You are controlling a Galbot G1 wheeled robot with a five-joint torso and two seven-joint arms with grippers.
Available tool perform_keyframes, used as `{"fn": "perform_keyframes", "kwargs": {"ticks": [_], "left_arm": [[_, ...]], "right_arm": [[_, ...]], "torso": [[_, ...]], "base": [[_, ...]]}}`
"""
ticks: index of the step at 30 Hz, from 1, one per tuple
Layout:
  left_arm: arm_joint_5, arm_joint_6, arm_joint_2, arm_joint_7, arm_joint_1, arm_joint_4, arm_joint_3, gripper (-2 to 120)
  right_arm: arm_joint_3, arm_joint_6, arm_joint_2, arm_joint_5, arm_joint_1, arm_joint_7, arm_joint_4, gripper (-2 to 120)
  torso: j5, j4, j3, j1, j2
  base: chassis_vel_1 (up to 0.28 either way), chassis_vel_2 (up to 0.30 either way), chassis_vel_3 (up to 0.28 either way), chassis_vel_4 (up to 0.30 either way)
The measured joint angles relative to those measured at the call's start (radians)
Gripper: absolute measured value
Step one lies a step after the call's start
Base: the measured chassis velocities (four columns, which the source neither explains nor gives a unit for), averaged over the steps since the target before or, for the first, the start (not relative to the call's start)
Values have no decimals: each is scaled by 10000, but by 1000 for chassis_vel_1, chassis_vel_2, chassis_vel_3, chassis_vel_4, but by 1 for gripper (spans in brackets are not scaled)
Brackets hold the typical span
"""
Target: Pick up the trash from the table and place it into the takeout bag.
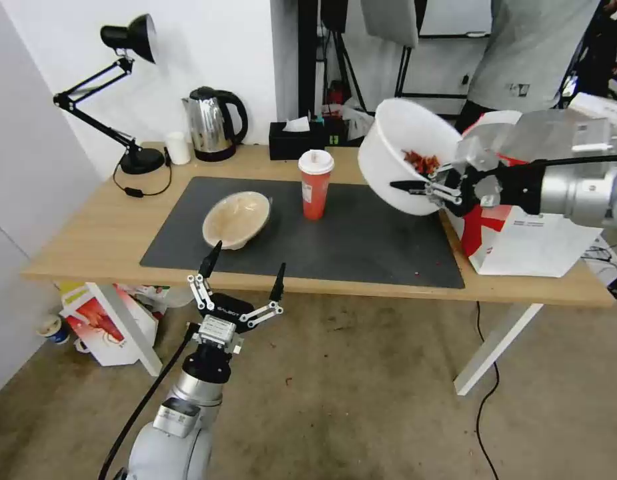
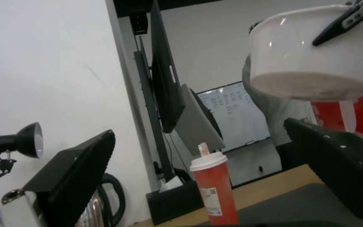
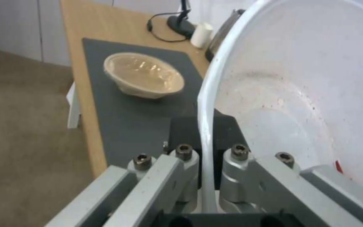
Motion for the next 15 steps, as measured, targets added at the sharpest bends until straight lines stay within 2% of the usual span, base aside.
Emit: {"fn": "perform_keyframes", "kwargs": {"ticks": [6,15], "left_arm": [[1,-87,1,-1,18,57,-8,100],[-11,-150,22,-5,22,84,-44,100]], "right_arm": [[113,-2,86,33,134,-163,-74,0],[158,-39,-180,104,143,-222,-108,0]], "torso": [[-2,0,0,0,0],[-2,1,0,1,0]], "base": [[0,0,0,0],[0,0,0,0]]}}
